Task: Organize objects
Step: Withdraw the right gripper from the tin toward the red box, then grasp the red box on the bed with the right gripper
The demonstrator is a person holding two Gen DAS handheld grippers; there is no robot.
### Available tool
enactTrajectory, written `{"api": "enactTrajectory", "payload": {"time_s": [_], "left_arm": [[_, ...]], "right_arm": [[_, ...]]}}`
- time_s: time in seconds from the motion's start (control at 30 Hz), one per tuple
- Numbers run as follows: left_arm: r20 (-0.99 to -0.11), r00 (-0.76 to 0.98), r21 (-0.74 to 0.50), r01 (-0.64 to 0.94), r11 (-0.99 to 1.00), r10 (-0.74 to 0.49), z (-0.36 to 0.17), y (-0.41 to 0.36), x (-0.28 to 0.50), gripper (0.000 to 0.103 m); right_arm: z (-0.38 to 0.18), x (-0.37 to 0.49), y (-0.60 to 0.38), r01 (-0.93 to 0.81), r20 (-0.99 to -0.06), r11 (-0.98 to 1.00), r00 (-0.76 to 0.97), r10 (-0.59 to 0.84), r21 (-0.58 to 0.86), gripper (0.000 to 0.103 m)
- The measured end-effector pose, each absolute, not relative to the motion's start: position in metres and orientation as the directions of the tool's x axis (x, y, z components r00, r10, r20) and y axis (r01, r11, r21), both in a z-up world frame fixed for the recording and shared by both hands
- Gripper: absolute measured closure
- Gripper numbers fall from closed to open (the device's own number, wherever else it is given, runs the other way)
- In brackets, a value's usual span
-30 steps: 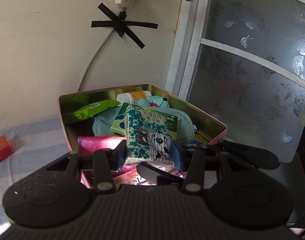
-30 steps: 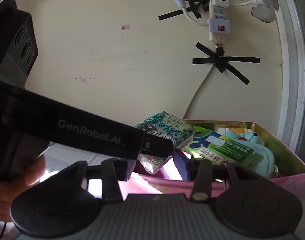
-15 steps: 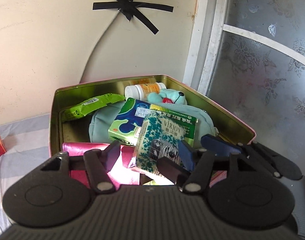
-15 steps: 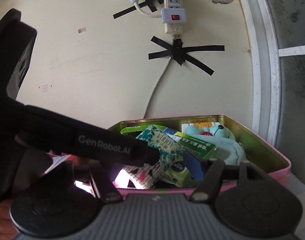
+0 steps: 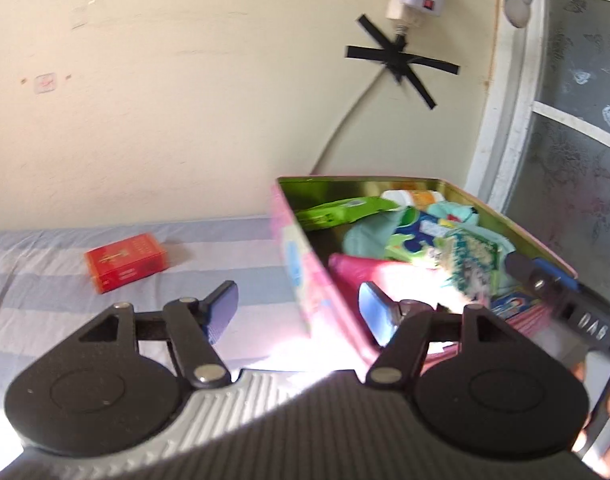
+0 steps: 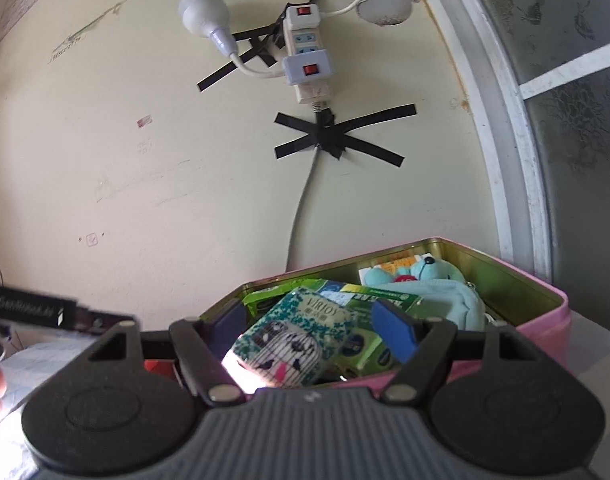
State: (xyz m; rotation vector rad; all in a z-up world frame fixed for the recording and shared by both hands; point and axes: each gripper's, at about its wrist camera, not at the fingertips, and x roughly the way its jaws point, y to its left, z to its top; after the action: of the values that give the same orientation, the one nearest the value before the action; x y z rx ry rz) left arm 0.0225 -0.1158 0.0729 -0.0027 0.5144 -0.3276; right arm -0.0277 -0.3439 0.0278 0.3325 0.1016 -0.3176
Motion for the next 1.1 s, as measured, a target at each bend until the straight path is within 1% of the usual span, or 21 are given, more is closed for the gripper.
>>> {"api": "enactTrajectory", "payload": {"time_s": [0.13, 0.23, 0.33, 0.4, 0.47, 0.53, 0.57, 0.6, 0.63, 0.67, 0.73, 0.77, 0.83, 0.87, 0.97, 1.0, 1.03, 1.07, 1.1], "left_arm": [[-0.534, 0.821, -0.089, 0.181, 0.979, -0.200, 0.051, -0.063, 0.030, 0.034], [-0.572, 0.814, -0.061, 0.080, 0.995, -0.100, 0.036, -0.024, 0.045, 0.034], [-0.589, 0.808, -0.008, -0.007, 1.000, 0.001, 0.029, 0.002, 0.064, 0.034], [-0.596, 0.801, -0.014, -0.082, 0.997, 0.058, 0.026, 0.024, 0.078, 0.034], [-0.583, 0.806, -0.058, -0.168, 0.984, 0.104, 0.023, 0.051, 0.082, 0.034], [-0.605, 0.785, -0.090, -0.235, 0.968, 0.135, 0.021, 0.069, 0.085, 0.034], [-0.607, 0.785, -0.126, -0.246, 0.961, 0.121, 0.022, 0.078, 0.083, 0.034], [-0.600, 0.790, -0.146, -0.257, 0.955, 0.121, 0.024, 0.085, 0.080, 0.033], [-0.597, 0.791, -0.150, -0.273, 0.950, 0.133, 0.025, 0.091, 0.079, 0.033], [-0.593, 0.790, -0.152, -0.300, 0.942, 0.156, 0.026, 0.098, 0.077, 0.031], [-0.610, 0.776, -0.179, -0.335, 0.925, 0.163, 0.025, 0.108, 0.078, 0.030], [-0.619, 0.773, -0.208, -0.335, 0.919, 0.141, 0.024, 0.113, 0.082, 0.029], [-0.622, 0.774, -0.225, -0.323, 0.919, 0.120, 0.026, 0.114, 0.084, 0.029], [-0.624, 0.776, -0.249, -0.308, 0.918, 0.091, 0.026, 0.115, 0.085, 0.029], [-0.626, 0.778, -0.278, -0.287, 0.917, 0.053, 0.027, 0.115, 0.087, 0.029], [-0.627, 0.778, -0.286, -0.285, 0.915, 0.046, 0.027, 0.115, 0.087, 0.029], [-0.629, 0.776, -0.295, -0.283, 0.913, 0.037, 0.027, 0.115, 0.088, 0.029], [-0.631, 0.776, -0.313, -0.277, 0.908, 0.020, 0.027, 0.116, 0.088, 0.029], [-0.630, 0.776, -0.325, -0.272, 0.906, 0.007, 0.027, 0.116, 0.088, 0.029]], "right_arm": [[0.027, -0.029, -0.352, 0.381, -0.140, 0.865, 0.925, -0.354, 0.328, 0.030], [0.033, -0.029, -0.343, 0.397, -0.140, 0.857, 0.918, -0.372, 0.329, 0.030], [0.050, -0.023, -0.313, 0.292, -0.107, 0.893, 0.956, -0.272, 0.342, 0.030], [0.062, -0.004, -0.280, 0.172, -0.121, 0.921, 0.983, -0.137, 0.350, 0.030], [0.068, 0.028, -0.245, 0.074, -0.170, 0.937, 0.985, -0.016, 0.341, 0.029], [0.069, 0.067, -0.210, 0.021, -0.254, 0.948, 0.965, 0.064, 0.316, 0.026], [0.066, 0.097, -0.187, 0.003, -0.313, 0.957, 0.945, 0.092, 0.291, 0.022], [0.063, 0.118, -0.172, -0.004, -0.349, 0.963, 0.931, 0.101, 0.269, 0.019], [0.059, 0.143, -0.156, -0.016, -0.385, 0.970, 0.916, 0.111, 0.242, 0.011], [0.053, 0.173, -0.140, -0.045, -0.421, 0.977, 0.897, 0.131, 0.207, 0.005], [0.046, 0.213, -0.122, -0.042, -0.452, 0.987, 0.885, 0.108, 0.153, 0.003], [0.042, 0.238, -0.112, -0.036, -0.467, 0.993, 0.880, 0.083, 0.110, 0.000], [0.035, 0.274, -0.103, -0.032, -0.524, 0.997, 0.849, 0.064, 0.069, 0.000], [0.030, 0.291, -0.100, -0.021, -0.548, 0.998, 0.835, 0.046, 0.051, 0.000], [0.014, 0.329, -0.098, 0.027, -0.601, 0.998, 0.797, -0.054, -0.054, 0.000], [0.008, 0.336, -0.101, 0.045, -0.616, 0.997, 0.784, -0.078, -0.069, 0.000], [0.005, 0.343, -0.105, 0.052, -0.650, 0.997, 0.757, -0.071, -0.048, 0.000], [0.001, 0.351, -0.115, 0.057, -0.697, 0.998, 0.717, -0.030, 0.015, 0.000], [0.001, 0.352, -0.121, 0.071, -0.698, 0.996, 0.716, -0.013, 0.054, 0.000]]}}
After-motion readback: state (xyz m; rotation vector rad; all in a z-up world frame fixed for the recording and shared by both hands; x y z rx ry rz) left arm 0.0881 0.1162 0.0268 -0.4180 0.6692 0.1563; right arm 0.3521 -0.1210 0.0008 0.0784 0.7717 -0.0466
